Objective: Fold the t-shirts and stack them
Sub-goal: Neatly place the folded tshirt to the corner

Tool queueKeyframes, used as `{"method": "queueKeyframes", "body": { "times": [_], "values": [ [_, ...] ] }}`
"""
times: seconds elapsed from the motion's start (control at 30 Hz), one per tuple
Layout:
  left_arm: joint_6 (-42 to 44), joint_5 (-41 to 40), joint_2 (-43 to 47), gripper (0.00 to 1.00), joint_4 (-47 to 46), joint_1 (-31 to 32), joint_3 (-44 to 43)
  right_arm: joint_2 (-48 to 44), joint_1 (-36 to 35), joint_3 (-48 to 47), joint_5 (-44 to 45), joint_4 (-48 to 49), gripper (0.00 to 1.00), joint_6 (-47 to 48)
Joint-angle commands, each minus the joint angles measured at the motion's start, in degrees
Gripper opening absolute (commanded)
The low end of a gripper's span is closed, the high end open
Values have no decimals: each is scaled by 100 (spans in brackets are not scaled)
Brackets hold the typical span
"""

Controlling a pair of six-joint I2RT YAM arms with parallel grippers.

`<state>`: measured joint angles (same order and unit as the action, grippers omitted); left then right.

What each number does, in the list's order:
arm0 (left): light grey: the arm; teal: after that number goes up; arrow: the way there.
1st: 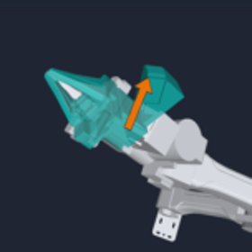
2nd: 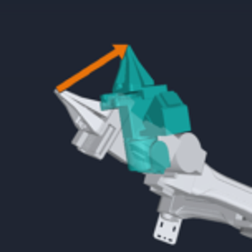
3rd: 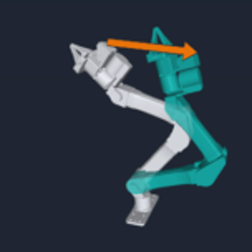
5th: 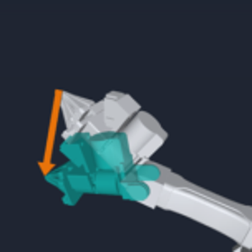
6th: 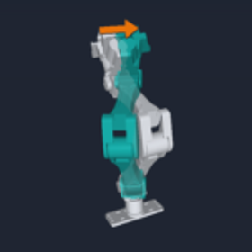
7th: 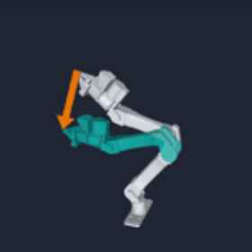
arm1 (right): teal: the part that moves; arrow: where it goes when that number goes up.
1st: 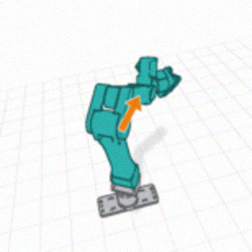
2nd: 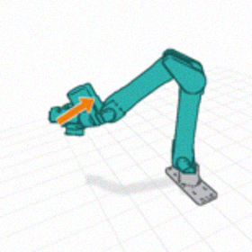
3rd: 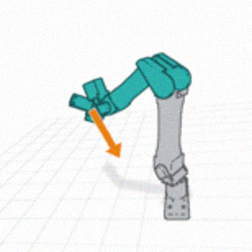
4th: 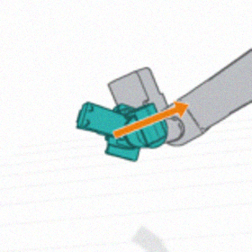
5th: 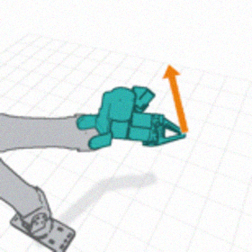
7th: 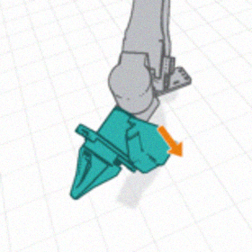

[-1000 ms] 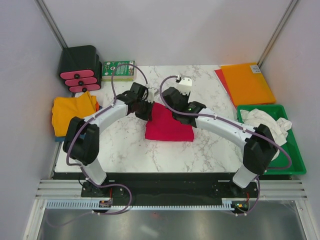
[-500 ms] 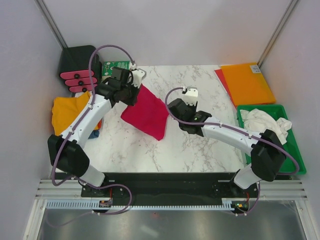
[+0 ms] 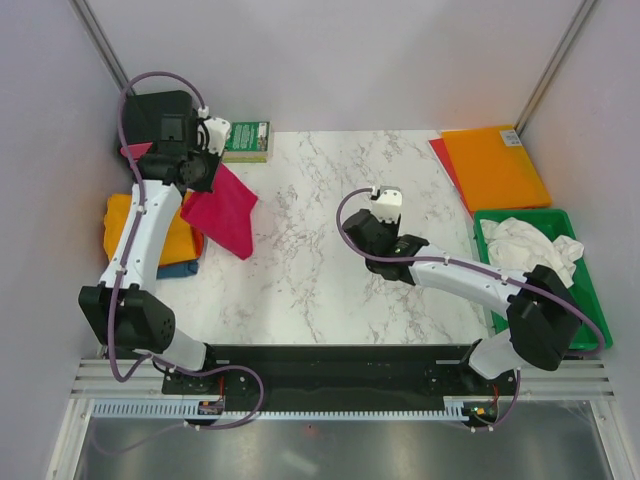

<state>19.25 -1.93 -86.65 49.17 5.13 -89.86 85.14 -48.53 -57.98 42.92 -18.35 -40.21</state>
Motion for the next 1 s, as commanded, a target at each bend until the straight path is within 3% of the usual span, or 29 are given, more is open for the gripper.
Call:
{"method": "queueKeyframes", "body": {
  "times": [0.0, 0.2, 0.73, 0.97],
  "values": [
    [510, -263, 79, 2, 110, -38, -777, -121, -16, 172, -37, 376, 52, 39],
    [695, -422, -18, 2, 242, -275, -936, -156, -16, 401, -126, 595, 52, 13],
    [958, -185, 157, 2, 93, -1452, -374, -33, -7, 665, -292, 815, 52, -13],
    [950, -53, 157, 2, 110, -1567, -470, 11, -16, 717, -363, 877, 52, -101]
  ]
}}
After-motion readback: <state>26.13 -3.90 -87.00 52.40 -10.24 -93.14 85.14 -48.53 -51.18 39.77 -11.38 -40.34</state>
